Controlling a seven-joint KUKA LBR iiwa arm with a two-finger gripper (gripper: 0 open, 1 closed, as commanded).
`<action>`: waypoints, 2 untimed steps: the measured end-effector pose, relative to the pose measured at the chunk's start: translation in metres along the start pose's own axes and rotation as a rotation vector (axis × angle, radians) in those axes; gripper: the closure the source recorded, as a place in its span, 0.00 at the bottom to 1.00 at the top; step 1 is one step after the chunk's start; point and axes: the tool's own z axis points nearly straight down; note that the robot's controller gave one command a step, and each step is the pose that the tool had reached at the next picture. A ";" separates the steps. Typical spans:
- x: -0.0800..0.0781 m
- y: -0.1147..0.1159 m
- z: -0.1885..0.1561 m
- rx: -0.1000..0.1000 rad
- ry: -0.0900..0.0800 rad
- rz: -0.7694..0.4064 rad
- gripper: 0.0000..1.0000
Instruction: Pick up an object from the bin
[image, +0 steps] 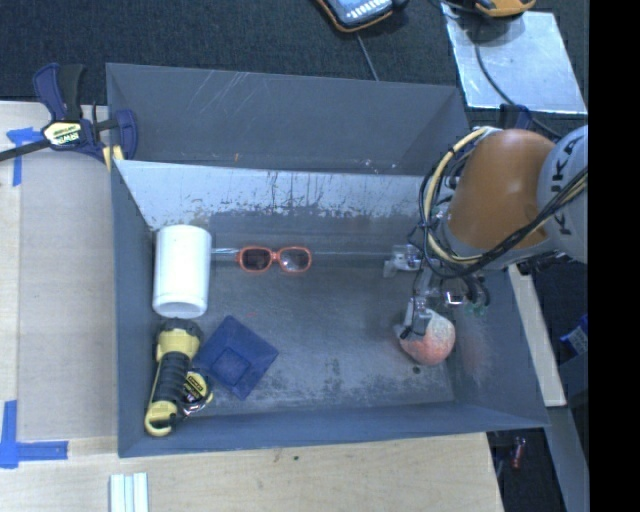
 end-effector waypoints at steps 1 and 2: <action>-0.004 -0.038 0.017 -0.033 -0.027 -0.213 0.00; -0.006 -0.037 0.014 -0.025 -0.035 -0.216 0.00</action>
Offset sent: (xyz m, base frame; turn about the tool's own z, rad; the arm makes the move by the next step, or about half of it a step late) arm -0.0044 -0.0428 -0.0440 -0.1791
